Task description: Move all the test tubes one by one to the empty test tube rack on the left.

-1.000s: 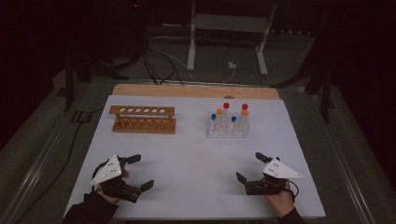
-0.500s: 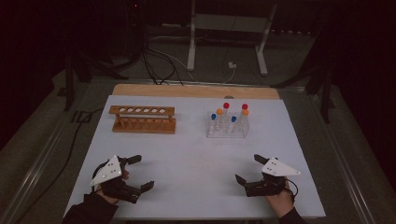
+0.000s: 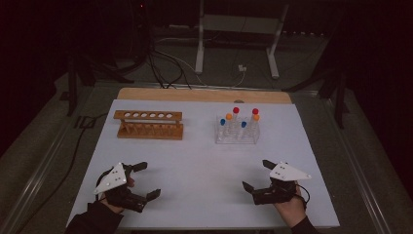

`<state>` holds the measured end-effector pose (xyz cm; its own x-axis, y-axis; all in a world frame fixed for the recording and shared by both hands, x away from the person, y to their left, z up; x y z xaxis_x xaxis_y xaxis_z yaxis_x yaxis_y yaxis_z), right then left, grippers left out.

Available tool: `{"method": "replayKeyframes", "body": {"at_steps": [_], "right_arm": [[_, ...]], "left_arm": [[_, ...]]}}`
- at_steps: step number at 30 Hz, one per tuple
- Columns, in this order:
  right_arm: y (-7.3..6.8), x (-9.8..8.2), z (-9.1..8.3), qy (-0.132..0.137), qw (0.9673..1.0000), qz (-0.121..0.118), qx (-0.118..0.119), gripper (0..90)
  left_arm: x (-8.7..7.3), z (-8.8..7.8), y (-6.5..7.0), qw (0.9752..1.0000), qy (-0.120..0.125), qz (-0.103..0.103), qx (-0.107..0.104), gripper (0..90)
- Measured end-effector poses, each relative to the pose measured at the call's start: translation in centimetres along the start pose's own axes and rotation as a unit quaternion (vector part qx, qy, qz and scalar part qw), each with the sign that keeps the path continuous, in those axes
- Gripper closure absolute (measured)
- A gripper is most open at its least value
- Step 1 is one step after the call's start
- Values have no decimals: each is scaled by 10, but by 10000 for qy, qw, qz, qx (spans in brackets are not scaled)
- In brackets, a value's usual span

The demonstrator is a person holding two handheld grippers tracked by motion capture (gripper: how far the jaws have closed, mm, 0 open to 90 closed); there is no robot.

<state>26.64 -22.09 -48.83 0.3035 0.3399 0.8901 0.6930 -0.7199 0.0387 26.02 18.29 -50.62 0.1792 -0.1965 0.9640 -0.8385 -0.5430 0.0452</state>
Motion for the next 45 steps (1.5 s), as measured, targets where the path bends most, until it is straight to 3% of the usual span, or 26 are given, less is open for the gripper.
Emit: {"method": "replayKeyframes", "body": {"at_steps": [15,26,35,39,45], "right_arm": [[10,44,-2,305,9991,-239,-191,0],[27,76,12,345,9983,-281,-381,0],[42,89,30,396,9986,-56,-352,0],[53,95,42,452,9978,169,-445,0],[61,96,57,399,9967,238,-659,0]], "left_arm": [[1,-1,0,10000,56,-32,27,4],[1,-1,0,10000,78,-46,14,4],[2,-2,-1,9999,93,-61,24,4],[2,-2,-1,9999,106,-76,12,4],[2,-3,-1,9999,125,-96,4,4]]}}
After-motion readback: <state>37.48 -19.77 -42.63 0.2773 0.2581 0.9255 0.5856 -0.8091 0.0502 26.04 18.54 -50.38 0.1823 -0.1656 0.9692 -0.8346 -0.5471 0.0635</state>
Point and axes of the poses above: each handheld gripper's, and its own axes: z roughly forward along the jaws, x roughly out of its top, y roughly to its right, the point moved 4 cm from there along z, roughly forward along the jaws, and after that the axes turned 1 degree about x, right-handed, at the moved point
